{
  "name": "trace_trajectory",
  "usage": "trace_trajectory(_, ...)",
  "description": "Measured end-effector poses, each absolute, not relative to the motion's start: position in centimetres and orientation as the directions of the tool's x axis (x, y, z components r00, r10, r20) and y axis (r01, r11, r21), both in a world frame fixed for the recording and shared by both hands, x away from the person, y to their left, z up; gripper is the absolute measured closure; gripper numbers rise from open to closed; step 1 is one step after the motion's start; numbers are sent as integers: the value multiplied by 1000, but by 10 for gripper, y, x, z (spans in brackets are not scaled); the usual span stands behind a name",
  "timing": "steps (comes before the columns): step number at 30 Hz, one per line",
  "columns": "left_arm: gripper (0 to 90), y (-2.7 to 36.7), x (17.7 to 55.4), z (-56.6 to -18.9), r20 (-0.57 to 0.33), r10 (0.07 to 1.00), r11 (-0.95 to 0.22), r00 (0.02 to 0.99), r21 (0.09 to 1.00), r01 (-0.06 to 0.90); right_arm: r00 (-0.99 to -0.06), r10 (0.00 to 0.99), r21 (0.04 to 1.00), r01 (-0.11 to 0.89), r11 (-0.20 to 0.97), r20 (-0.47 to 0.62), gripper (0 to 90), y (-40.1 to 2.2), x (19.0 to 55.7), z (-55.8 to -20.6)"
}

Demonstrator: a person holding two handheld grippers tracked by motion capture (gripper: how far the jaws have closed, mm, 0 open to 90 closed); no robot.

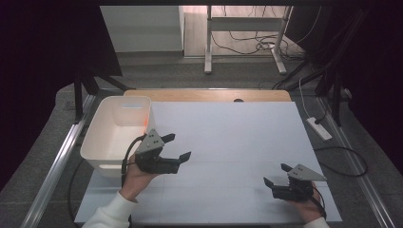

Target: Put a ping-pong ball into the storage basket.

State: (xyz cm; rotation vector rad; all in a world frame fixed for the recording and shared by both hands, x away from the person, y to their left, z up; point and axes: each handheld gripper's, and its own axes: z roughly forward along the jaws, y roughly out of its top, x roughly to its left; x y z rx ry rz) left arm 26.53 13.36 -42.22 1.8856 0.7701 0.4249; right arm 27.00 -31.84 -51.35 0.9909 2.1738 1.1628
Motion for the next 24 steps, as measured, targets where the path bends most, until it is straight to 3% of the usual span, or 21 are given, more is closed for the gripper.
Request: trace_trajectory(24,182,157,239,-486,-58,706,-297,706,880,370,-625,777,845,376,380,-71,139,-317,269,-514)
